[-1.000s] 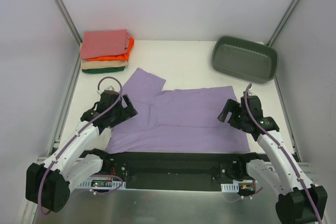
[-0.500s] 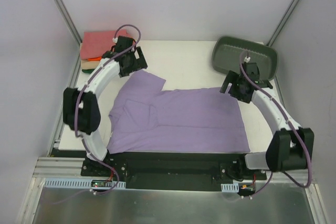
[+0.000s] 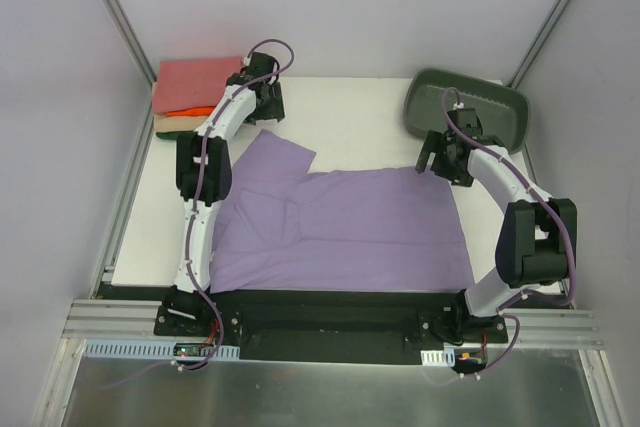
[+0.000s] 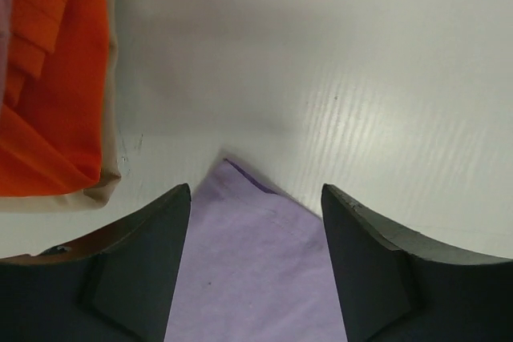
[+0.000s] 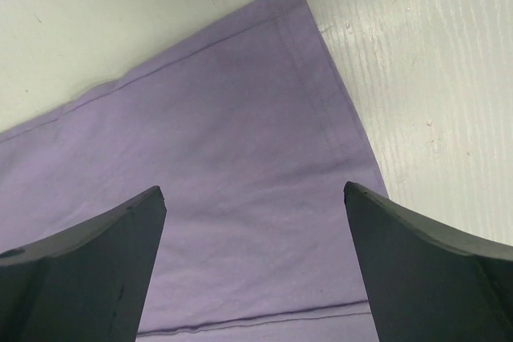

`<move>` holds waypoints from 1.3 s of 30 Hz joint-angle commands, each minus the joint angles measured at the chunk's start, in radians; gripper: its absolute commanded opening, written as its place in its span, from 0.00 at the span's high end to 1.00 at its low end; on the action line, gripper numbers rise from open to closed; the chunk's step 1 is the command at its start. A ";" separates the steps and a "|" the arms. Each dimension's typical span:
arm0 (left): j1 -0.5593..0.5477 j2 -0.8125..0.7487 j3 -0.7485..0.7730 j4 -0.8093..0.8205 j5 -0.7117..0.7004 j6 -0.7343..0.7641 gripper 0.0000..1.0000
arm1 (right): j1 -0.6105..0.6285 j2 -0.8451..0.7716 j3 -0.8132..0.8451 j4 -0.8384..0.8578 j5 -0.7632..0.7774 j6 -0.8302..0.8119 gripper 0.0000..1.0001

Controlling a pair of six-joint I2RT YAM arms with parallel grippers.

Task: Fold and stack the t-shirts
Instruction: Grap the side of the flattened tshirt furthest away from the robot with both arms

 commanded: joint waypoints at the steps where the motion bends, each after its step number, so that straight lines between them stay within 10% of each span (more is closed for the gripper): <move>1: 0.007 0.037 0.051 -0.057 -0.055 0.091 0.37 | -0.005 -0.002 0.025 0.046 0.018 -0.015 0.04; 18: 0.007 0.080 0.000 -0.060 0.008 0.083 0.68 | -0.019 0.083 0.036 0.077 0.015 -0.004 0.04; 25: 0.007 0.063 0.000 -0.058 0.036 0.091 1.00 | -0.041 0.190 0.143 0.074 0.021 -0.013 0.03; 39: 0.007 0.033 -0.021 -0.054 0.079 0.094 1.00 | -0.056 0.449 0.413 -0.004 0.050 -0.012 0.16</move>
